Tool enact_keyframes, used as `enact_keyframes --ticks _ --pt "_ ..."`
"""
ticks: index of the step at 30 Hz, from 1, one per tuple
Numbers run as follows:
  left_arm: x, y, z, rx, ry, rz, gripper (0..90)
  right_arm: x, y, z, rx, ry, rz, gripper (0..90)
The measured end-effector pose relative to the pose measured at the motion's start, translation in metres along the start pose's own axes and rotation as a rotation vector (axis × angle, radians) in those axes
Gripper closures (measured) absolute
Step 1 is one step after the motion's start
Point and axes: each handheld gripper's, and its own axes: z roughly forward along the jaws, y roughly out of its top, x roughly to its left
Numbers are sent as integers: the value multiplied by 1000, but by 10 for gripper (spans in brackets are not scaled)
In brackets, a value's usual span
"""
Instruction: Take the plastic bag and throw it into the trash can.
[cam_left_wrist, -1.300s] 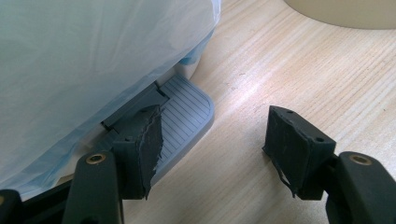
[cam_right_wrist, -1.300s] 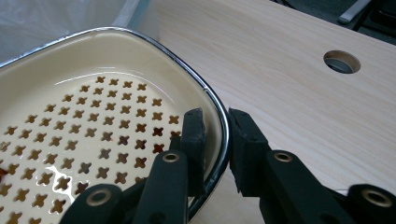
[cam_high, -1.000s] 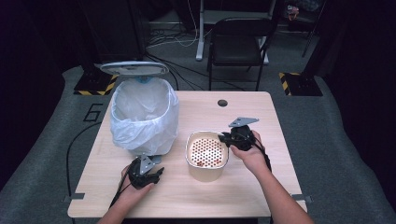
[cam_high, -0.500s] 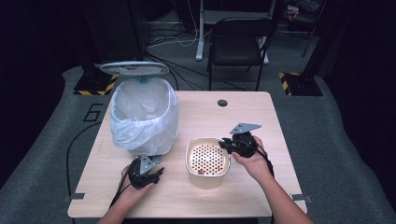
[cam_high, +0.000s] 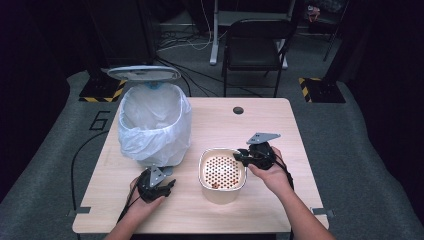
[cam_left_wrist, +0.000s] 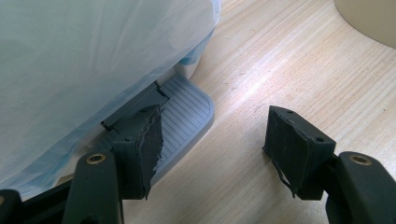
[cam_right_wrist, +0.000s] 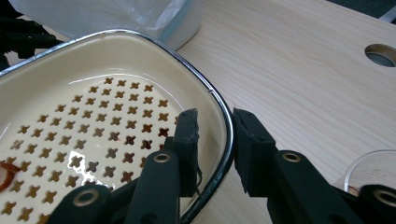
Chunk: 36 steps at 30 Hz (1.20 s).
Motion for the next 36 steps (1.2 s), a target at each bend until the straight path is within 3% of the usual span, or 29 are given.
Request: enact_keyframes --ticks 8,15,18,29,32,36 --pt "0 0 0 0 0 0 366 4 -3 -4 5 -25 -33 756" --pt "0 0 0 0 1 2 367 7 -7 -8 1 -10 -18 743" --pt "0 0 0 1 -1 2 366 7 -6 -15 -40 11 25 655" --pt "0 0 0 -4 7 -1 366 0 -1 -40 -87 -30 36 484" --pt "0 0 0 2 0 0 367 -8 -5 -45 -100 -37 85 353" --pt "0 0 0 1 -1 1 366 -14 -8 -51 -108 -75 98 235"
